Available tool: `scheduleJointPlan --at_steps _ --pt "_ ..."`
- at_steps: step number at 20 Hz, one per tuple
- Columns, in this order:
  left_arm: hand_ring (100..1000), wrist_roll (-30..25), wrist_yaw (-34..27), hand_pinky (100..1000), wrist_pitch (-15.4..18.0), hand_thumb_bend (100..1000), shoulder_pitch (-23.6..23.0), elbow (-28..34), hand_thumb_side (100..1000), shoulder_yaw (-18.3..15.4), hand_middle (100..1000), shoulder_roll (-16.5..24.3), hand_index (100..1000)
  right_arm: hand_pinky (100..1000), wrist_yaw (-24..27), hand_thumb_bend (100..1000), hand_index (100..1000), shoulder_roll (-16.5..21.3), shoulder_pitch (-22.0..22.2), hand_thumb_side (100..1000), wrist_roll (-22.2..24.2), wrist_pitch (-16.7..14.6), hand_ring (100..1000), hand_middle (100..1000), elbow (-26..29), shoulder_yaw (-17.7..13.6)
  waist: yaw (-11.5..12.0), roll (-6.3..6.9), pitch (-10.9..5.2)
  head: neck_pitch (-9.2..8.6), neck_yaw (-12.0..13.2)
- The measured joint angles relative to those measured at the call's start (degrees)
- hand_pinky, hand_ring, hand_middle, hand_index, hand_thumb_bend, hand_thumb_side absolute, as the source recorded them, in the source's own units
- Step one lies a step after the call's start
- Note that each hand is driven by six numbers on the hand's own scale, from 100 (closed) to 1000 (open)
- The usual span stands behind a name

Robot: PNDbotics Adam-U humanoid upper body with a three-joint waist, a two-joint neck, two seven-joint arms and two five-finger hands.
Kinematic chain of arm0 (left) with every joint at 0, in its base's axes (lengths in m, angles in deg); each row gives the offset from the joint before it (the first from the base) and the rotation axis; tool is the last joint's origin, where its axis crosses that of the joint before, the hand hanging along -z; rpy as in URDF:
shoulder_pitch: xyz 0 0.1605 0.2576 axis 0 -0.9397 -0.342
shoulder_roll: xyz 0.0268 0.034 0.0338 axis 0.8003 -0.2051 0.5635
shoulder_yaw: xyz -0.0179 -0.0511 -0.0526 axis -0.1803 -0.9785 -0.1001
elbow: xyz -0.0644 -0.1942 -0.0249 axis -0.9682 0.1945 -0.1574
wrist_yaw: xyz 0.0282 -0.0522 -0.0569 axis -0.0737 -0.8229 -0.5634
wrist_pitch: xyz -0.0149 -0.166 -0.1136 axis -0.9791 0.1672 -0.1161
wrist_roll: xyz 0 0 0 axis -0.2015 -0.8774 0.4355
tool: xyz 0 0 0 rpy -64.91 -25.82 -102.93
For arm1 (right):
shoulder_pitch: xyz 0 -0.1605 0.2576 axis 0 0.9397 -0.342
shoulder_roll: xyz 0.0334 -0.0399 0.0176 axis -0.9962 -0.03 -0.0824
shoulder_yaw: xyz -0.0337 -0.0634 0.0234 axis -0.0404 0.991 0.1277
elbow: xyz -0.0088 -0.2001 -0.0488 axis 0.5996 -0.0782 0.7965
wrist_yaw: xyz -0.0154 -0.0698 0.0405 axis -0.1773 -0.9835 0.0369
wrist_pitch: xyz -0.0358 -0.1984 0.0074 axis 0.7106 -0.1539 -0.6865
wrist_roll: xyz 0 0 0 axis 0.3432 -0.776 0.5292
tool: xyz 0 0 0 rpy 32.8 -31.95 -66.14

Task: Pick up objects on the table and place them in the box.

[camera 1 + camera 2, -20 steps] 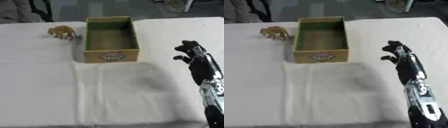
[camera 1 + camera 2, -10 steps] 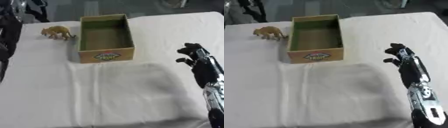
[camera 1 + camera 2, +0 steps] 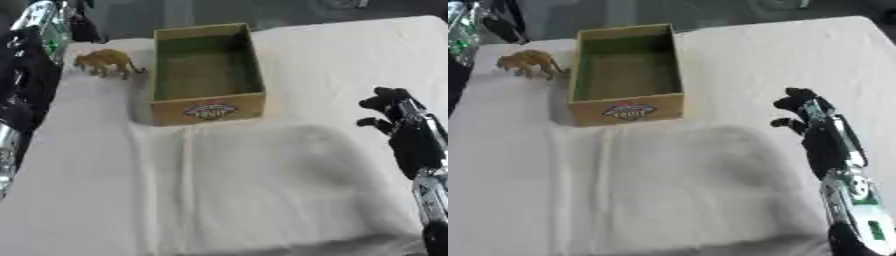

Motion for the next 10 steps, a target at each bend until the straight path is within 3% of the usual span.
scheduleJointPlan --at_steps 5,10 --pt "631 -2.0 -1.3 646 -0.2 672 -0.8 -0.3 141 0.2 646 0.0 748 571 0.0 100 752 0.0 0.0 641 0.0 0.0 773 607 0.0 0.0 -0.1 0.01 0.32 0.0 0.0" --pt "659 -3.2 -1.3 669 -0.2 675 -2.1 -0.3 102 0.3 673 0.0 753 571 0.0 100 752 0.0 -0.2 646 0.0 0.0 774 607 0.0 0.0 -0.2 0.01 0.78 -0.01 -0.1"
